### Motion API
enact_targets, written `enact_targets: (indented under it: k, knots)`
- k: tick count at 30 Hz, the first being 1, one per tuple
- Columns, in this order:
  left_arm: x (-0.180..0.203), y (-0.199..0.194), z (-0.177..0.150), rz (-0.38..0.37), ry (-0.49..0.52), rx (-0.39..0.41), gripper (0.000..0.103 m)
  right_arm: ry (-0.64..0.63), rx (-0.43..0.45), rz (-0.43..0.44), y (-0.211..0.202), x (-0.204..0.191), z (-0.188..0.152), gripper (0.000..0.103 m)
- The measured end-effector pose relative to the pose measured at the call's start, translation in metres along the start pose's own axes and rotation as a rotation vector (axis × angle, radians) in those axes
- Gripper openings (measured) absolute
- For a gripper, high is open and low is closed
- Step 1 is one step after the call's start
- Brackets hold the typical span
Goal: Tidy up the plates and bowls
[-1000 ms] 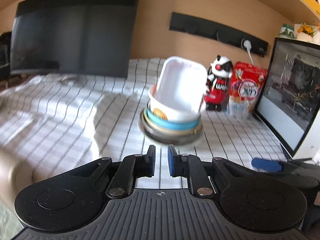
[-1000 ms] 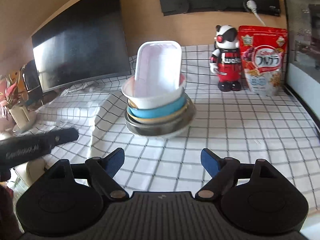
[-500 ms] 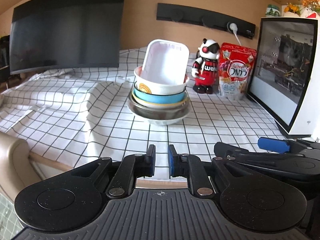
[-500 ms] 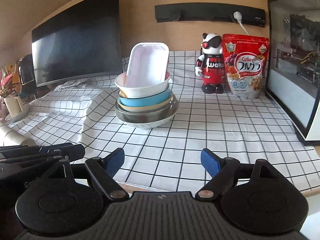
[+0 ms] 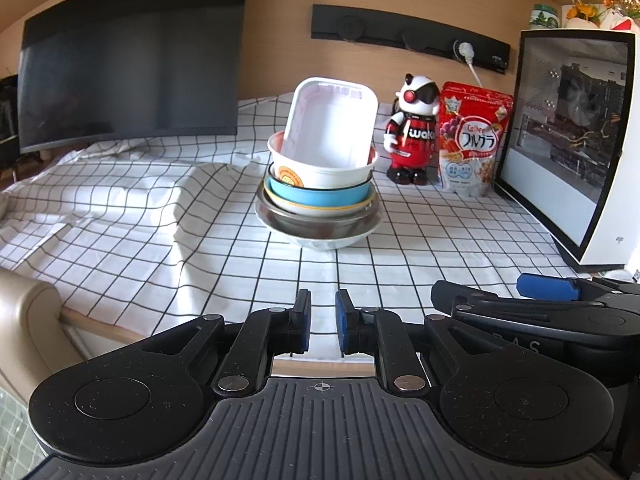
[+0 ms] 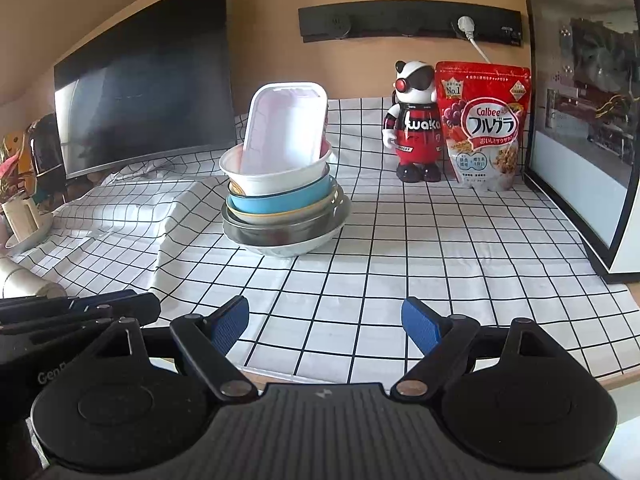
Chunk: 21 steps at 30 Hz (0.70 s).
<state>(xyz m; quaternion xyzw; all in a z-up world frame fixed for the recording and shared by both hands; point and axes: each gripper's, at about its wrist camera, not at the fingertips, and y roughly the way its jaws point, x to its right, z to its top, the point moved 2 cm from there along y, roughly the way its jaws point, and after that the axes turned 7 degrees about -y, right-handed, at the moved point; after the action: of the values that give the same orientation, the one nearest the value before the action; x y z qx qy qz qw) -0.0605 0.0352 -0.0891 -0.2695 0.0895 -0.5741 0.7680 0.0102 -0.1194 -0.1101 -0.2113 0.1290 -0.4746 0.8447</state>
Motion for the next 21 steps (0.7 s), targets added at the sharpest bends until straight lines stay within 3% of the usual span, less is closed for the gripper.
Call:
enact_targets:
  k: [21]
  knots:
    - [-0.0030,0.0034,0.0017,-0.004,-0.010,-0.014,0.016,0.006,-0.022,0.007,0.0070,-0.0006,-0.0005,0.084]
